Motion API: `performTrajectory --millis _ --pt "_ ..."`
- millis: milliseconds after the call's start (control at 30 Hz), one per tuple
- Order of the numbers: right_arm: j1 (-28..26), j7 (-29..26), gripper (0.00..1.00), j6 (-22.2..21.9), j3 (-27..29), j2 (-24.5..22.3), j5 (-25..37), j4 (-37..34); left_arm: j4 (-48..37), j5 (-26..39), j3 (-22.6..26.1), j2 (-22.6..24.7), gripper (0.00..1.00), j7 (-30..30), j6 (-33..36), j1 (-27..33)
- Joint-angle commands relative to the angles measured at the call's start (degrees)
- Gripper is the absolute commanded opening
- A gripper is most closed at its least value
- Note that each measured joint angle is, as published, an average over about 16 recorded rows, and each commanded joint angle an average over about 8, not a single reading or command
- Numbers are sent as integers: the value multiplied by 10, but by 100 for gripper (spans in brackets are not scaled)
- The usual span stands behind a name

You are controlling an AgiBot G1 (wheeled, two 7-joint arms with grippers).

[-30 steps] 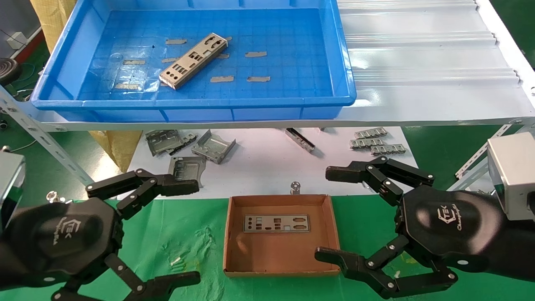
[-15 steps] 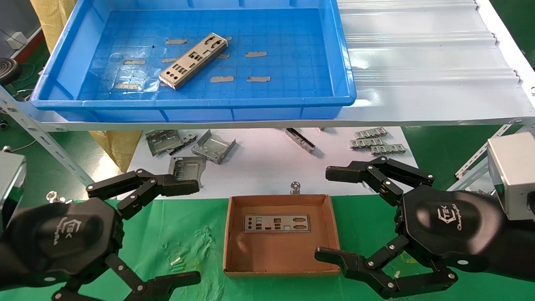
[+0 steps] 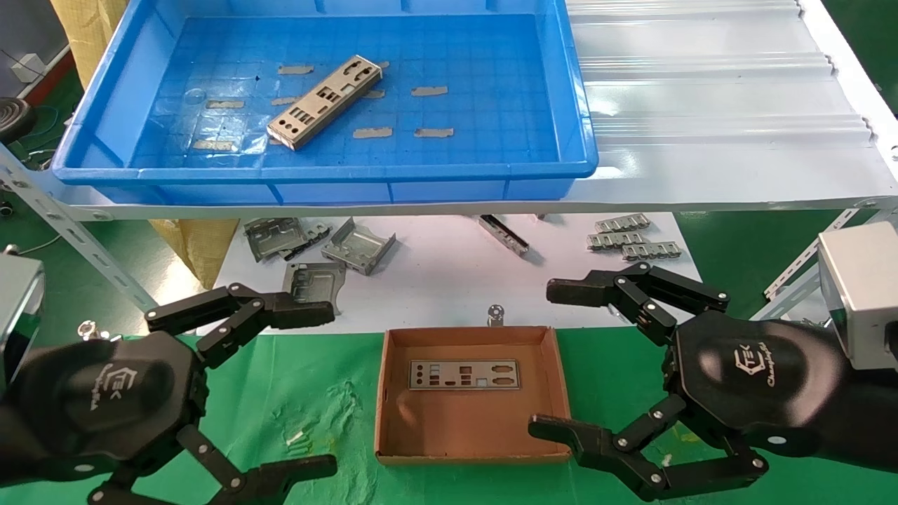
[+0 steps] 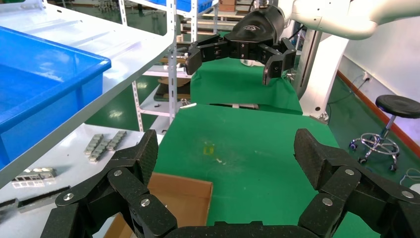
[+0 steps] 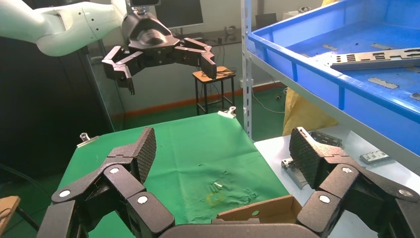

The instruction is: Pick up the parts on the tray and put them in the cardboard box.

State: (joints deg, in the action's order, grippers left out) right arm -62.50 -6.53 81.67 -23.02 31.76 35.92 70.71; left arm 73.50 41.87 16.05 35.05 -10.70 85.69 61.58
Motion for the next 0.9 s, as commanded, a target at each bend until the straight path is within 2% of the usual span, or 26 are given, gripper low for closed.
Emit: performTrajectory --millis 33,900 --pt "0 0 100 0 0 0 0 0 0 0 0 0 100 0 0 0" --pt "0 0 100 0 0 0 0 0 0 0 0 0 100 0 0 0"
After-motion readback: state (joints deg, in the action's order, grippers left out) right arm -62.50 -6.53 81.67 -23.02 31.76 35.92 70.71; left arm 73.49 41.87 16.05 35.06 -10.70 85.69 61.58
